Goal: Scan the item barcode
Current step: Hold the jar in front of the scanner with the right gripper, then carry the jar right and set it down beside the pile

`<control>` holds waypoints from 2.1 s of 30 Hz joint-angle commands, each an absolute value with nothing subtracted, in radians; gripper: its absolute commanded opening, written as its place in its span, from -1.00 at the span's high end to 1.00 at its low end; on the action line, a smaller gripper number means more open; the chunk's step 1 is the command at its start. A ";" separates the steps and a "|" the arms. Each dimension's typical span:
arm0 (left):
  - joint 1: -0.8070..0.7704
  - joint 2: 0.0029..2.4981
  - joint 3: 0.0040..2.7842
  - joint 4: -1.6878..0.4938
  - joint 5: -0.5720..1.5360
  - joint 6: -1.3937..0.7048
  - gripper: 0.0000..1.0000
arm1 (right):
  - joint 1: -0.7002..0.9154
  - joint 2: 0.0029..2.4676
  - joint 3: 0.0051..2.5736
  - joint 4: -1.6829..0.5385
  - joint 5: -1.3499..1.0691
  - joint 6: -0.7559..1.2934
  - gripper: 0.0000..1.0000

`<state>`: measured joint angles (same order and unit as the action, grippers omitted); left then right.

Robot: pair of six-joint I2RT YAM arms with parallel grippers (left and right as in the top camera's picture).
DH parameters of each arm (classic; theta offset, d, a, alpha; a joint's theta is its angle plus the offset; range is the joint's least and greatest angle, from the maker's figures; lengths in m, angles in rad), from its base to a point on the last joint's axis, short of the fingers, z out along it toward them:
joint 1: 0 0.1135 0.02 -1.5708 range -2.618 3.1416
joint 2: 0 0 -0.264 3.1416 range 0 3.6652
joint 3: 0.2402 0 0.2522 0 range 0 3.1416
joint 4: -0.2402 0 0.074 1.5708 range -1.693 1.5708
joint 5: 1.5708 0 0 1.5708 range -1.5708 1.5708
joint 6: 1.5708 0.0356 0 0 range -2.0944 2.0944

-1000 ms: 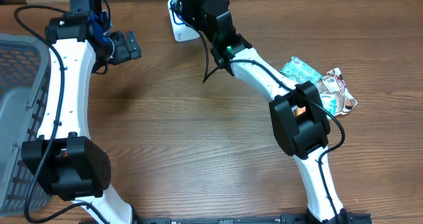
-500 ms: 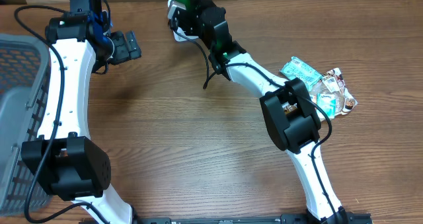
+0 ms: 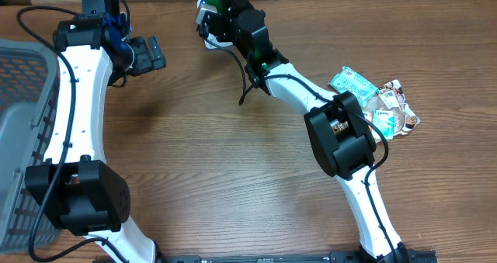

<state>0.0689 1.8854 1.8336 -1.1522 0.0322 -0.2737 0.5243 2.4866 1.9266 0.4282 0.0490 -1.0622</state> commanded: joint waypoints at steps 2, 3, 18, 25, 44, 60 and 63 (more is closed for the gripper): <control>0.065 1.883 1.855 -1.151 0.025 -0.254 -0.99 | 0.526 2.403 1.941 0.447 0.028 -0.949 0.29; 0.065 1.883 1.855 -1.151 0.025 -0.254 -0.99 | 0.525 2.384 1.941 0.445 0.028 -0.922 0.29; 0.065 1.883 1.855 -1.151 0.025 -0.254 -0.99 | 0.510 1.955 1.941 -0.323 -0.141 -0.110 0.35; 0.065 1.883 1.855 -1.151 0.025 -0.254 -0.99 | 0.503 1.900 1.941 -0.937 -0.139 -0.048 0.15; 0.065 1.883 1.855 -1.151 0.025 -0.254 -0.99 | 0.350 2.019 1.702 -1.286 0.193 0.239 0.31; 0.065 1.883 1.855 -1.151 0.025 -0.254 -0.99 | 0.280 2.018 1.703 -1.297 0.083 0.245 -0.83; 0.065 1.883 1.855 -1.151 0.025 -0.254 -0.99 | 0.280 2.018 1.748 -1.337 0.084 0.263 -1.00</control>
<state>0.0689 1.8854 1.8336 -1.1522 0.0319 -0.2733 0.2787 2.0323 1.6966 -1.3132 0.0925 0.2436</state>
